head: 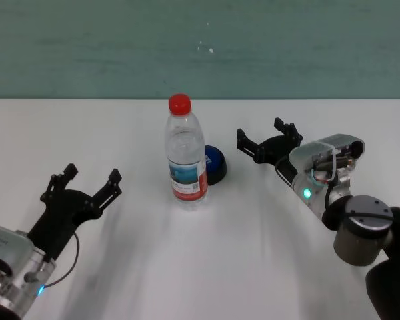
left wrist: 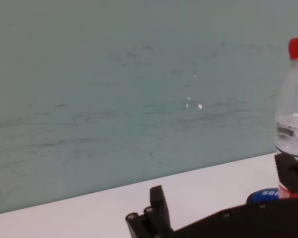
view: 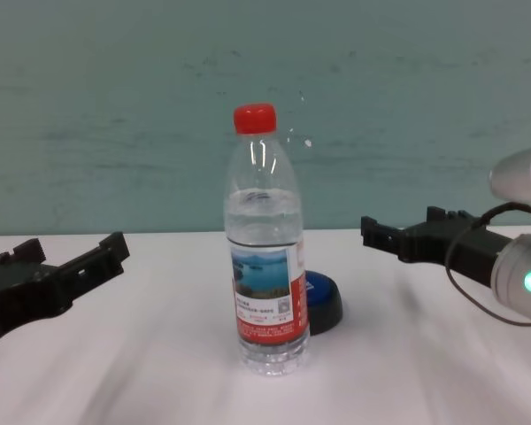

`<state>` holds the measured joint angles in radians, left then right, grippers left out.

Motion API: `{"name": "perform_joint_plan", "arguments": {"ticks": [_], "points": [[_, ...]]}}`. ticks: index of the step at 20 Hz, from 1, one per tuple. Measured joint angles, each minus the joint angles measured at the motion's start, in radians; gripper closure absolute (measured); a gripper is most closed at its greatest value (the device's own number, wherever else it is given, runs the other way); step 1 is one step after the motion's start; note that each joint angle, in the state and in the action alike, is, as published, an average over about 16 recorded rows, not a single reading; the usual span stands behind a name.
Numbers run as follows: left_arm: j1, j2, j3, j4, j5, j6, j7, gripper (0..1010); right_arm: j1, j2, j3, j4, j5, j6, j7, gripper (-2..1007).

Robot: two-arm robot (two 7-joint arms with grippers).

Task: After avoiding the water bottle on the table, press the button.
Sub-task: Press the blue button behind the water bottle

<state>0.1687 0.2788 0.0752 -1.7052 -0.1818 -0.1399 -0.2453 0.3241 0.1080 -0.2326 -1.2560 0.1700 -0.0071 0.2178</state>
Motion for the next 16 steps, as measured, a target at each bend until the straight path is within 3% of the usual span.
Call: {"name": "perform_joint_plan", "arguments": {"ticks": [16], "points": [[0.0,0.0,0.0,0.0,0.0,0.0,0.0,0,0.102,-0.017,-0.033,0.137,-0.006,-0.025,0.041,1]]}}
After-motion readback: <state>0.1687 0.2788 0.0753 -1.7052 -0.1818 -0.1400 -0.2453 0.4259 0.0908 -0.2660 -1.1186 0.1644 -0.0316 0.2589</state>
